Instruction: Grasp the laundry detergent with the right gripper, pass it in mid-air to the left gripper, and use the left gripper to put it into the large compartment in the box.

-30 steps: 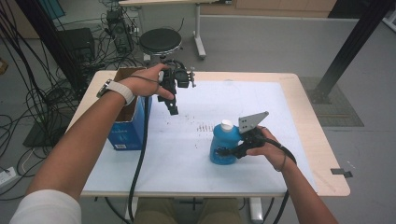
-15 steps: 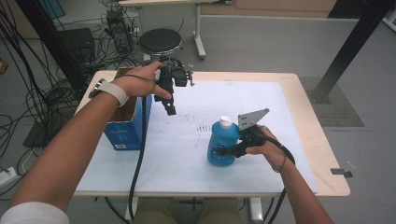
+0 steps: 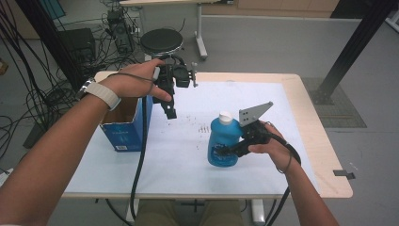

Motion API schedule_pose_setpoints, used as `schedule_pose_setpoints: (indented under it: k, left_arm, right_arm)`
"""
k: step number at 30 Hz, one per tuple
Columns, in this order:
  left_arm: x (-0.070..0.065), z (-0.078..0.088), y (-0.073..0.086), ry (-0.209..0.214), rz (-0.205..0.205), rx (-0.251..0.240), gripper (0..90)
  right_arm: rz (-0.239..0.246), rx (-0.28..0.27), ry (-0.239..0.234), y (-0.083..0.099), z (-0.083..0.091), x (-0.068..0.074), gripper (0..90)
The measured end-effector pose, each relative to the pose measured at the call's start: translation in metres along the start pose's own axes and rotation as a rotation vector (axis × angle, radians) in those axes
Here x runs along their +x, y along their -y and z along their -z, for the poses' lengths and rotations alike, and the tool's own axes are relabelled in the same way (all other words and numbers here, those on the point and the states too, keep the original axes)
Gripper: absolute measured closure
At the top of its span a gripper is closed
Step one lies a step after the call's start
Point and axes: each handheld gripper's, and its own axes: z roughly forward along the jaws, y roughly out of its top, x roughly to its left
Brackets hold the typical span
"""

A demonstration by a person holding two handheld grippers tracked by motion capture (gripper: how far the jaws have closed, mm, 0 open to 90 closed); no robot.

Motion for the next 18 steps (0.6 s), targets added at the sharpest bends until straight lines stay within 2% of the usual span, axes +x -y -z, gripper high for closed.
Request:
schedule_pose_setpoints:
  k: [7, 18]
  left_arm:
    - [-0.015, 0.017, -0.006, 0.005, -0.042, -0.002, 11.7]
    - [-0.031, 0.036, -0.012, 0.018, -0.096, 0.004, 11.5]
  right_arm:
    - [0.009, 0.003, 0.003, -0.016, 0.001, 0.010, 42.8]
    - [0.022, 0.029, 0.017, -0.037, 0.002, 0.019, 42.9]
